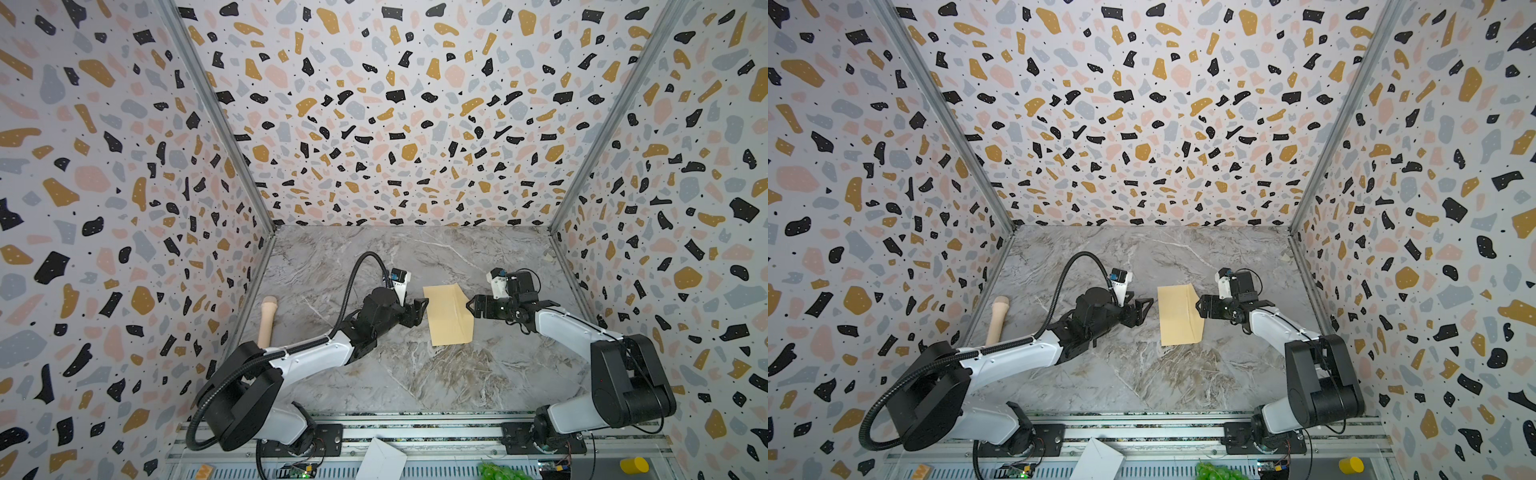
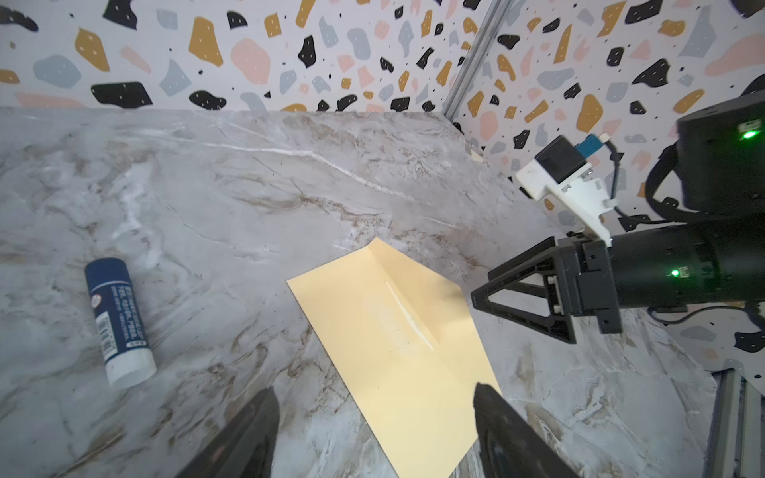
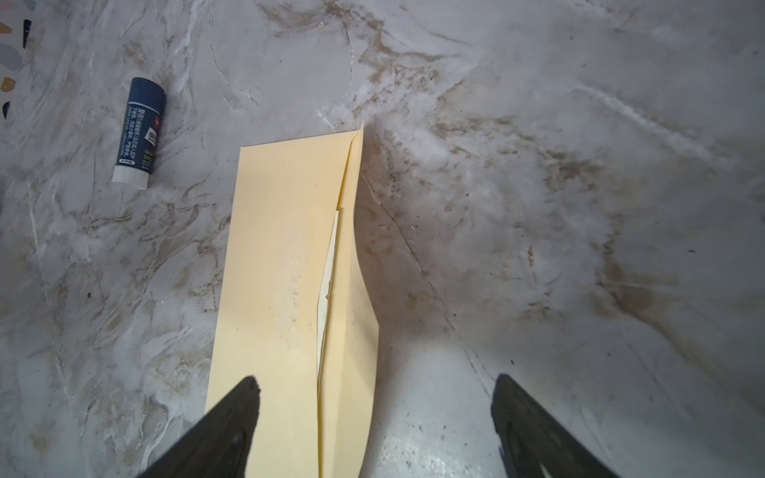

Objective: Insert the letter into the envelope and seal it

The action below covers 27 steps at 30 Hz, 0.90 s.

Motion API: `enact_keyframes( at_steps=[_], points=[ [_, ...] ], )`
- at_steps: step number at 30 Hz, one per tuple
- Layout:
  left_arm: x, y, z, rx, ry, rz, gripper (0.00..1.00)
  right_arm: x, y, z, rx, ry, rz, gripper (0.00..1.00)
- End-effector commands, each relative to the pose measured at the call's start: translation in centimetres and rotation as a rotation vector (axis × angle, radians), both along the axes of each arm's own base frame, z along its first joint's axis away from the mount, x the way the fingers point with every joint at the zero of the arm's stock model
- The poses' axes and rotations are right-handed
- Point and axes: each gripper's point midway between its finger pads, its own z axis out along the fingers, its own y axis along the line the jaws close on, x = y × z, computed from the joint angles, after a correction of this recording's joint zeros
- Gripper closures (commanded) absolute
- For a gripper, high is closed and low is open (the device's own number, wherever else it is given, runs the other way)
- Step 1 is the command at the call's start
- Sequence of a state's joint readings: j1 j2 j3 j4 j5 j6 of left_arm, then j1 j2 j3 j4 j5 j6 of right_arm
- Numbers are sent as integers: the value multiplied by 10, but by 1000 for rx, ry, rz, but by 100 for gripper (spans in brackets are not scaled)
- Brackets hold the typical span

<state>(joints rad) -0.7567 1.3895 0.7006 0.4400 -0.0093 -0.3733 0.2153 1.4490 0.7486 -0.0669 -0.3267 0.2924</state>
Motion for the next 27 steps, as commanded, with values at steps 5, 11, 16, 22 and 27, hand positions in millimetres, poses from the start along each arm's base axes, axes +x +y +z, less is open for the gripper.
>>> enact_keyframes(
  at_steps=[5, 11, 16, 22, 27],
  points=[
    [0, 7, 34, -63, -110, 23, 19, 0, 10, 17, 35, -39, 24, 17],
    [-4, 1, 14, -72, -62, -10, 20, 6, 24, -1, 26, 21, 59, 33],
    [-9, 6, 17, -81, -81, -13, 20, 6, 34, -11, 18, 42, 84, 42],
    [-9, 11, 22, -63, -92, 3, 19, 12, 25, -16, -29, 38, 49, 58],
    [-28, 17, 64, -142, -199, -53, 19, 12, 23, -22, -56, 54, 60, 60]
  ],
)
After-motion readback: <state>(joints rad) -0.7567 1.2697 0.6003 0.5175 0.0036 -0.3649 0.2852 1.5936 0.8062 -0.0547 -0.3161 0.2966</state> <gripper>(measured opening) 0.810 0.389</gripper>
